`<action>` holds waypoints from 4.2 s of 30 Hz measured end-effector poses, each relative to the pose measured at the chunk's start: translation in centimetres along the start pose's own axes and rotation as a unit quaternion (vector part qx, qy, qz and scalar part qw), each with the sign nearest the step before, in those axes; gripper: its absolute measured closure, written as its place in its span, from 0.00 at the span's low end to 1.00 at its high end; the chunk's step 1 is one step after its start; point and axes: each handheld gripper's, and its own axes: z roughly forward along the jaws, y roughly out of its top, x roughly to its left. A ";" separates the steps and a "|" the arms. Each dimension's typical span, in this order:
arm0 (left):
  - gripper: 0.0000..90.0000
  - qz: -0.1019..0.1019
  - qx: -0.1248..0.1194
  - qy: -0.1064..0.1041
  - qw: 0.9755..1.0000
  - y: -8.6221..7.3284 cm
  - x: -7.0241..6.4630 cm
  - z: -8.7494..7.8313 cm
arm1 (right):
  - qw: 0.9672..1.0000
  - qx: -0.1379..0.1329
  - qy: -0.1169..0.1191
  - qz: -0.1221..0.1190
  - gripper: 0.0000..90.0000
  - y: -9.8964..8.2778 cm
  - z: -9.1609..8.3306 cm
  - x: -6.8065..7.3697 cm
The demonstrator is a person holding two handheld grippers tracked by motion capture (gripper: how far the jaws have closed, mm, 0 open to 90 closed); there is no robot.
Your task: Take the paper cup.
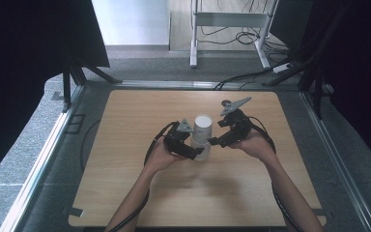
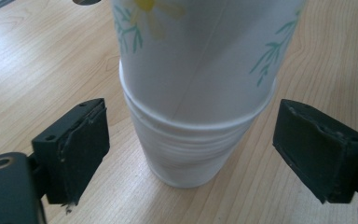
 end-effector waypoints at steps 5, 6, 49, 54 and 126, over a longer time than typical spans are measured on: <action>0.15 -0.003 -0.002 -0.001 1.000 0.1 0.1 0.2 | 1.000 0.004 -0.001 0.000 0.14 0.8 0.2 -0.1; 0.15 -0.004 -0.002 -0.002 1.000 0.1 0.1 0.3 | 1.000 0.004 -0.001 0.000 0.14 0.8 0.2 -0.1; 0.24 0.007 -0.013 0.003 1.000 0.2 0.0 0.8 | 0.999 0.037 0.016 -0.023 0.38 5.4 1.1 -0.1; 0.24 0.010 -0.012 0.003 1.000 0.2 0.0 0.7 | 0.999 0.040 0.013 -0.027 0.39 5.6 0.8 0.0; 0.00 0.014 -0.005 -0.044 0.999 -0.4 0.2 -4.8 | 0.998 -0.007 0.008 -0.061 0.40 6.8 -8.1 3.0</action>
